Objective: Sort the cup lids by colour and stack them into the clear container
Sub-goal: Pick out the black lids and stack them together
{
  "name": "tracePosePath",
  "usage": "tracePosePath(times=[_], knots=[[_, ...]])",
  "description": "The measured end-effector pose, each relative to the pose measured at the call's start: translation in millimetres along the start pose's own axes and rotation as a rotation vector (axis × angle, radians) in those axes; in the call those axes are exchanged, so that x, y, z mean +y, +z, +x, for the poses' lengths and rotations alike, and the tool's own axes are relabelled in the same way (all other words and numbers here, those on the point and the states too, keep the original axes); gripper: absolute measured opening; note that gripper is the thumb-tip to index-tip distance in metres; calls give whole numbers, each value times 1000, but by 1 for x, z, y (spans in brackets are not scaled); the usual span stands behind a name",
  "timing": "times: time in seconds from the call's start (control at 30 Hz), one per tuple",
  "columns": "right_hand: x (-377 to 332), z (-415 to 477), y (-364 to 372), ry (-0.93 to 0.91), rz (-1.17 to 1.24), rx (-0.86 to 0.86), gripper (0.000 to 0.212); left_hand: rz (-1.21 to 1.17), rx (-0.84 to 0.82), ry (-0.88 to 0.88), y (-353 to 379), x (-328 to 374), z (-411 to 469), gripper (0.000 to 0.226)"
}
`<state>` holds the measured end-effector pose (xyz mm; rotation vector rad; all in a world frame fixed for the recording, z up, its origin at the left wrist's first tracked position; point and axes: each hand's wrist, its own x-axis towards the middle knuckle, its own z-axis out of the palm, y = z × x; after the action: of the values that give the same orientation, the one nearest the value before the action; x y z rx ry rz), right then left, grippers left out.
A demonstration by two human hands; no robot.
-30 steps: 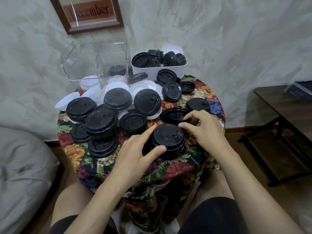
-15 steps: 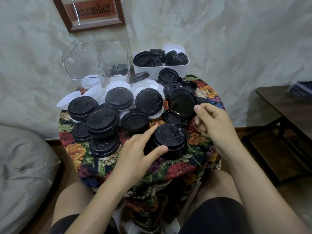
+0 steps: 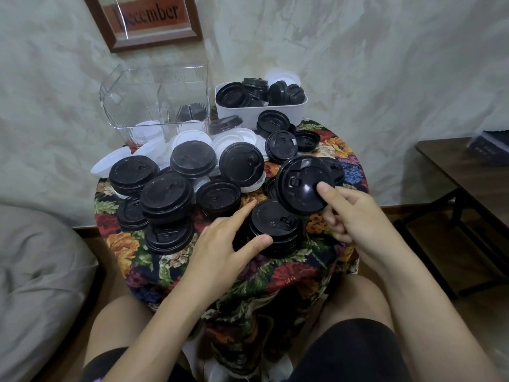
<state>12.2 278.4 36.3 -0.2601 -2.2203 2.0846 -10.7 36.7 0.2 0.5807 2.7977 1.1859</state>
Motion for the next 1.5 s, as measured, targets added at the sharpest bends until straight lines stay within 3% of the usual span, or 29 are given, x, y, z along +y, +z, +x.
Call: tracePosePath(times=[0.1,0.2,0.4,0.67,0.77,0.9,1.13,1.33,1.5], knots=[[5,1,3,24,-42,-48,35,-7,6,2,1,-1,0,83],[7,2,8,22,-61,-59,15,-28,19,1,2,-4,1,81],[22,7,20,-133,-365,23,26,-61,31,10,5,-12,3,82],[28,8,27,-172,-471,51,27,-67,39,34,5,-12,3,92],[28,6,28,-171,-489,64,34,-72,39,52,4,-11,2,82],[27,1,30,-201,-428,54,27,-46,54,51,5,-9,2,71],[29,-4,25,-221,-459,-21,46,-54,39,17,3,-7,2,74],[30,-3,14,-201,-474,-173,91,6,5,37,2,-7,3,80],[31,-2,11,-175,-489,-227,92,69,-10,60,3,-9,4,83]])
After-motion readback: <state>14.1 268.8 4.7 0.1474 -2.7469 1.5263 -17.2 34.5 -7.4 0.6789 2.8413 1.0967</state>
